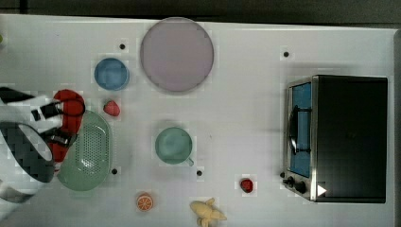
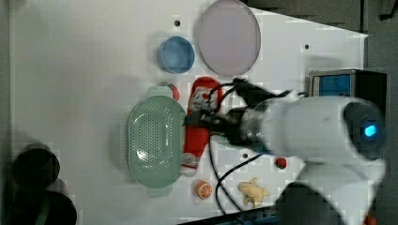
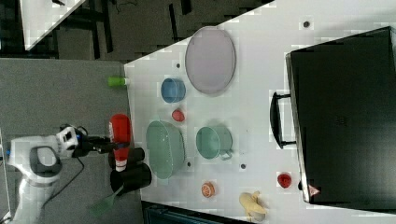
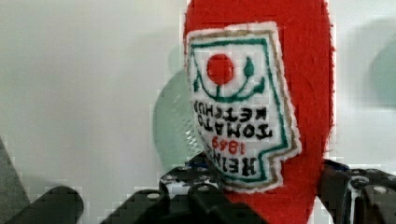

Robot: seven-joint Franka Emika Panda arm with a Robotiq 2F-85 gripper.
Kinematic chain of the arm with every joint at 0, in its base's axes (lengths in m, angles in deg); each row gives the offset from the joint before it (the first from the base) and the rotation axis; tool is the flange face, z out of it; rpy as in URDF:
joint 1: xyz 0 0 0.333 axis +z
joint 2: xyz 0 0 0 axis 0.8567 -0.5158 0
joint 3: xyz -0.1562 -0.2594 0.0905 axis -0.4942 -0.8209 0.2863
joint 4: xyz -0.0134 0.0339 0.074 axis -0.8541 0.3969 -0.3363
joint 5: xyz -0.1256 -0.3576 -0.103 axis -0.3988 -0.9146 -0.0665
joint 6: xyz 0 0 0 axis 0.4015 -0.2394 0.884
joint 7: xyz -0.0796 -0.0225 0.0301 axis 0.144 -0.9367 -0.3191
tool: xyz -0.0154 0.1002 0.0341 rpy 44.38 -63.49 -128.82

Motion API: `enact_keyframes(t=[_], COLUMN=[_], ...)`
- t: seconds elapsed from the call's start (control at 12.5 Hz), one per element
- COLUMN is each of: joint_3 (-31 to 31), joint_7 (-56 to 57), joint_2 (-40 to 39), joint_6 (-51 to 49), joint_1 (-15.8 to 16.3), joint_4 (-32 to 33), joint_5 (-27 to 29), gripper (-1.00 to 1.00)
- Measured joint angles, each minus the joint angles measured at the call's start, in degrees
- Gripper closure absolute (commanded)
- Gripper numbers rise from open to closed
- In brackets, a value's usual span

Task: Pick ketchup from strainer and place it on the table

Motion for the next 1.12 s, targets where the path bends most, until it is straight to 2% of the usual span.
enact_keyframes(t=[0.16, 0.32, 0.72, 0.96, 1.12], joint_3=[-2.1, -5.3, -19.2, -27.7, -31.0], joint_7=[4.5, 10.3, 30.5, 37.2, 39.6], joint_2=[-0.2, 0.2, -0.5, -0.7, -0.8], joint_6=[-5.0, -6.0, -5.5, -0.7, 3.4], joint_1=[-1.6, -4.0, -8.8, -11.5, -13.2], joint_4=[-5.1, -6.8, -6.3, -4.5, -1.6], joint_5=[1.6, 1.3, 1.4, 1.1, 1.4], gripper=[-0.16, -0.16, -0.16, -0.16, -0.16])
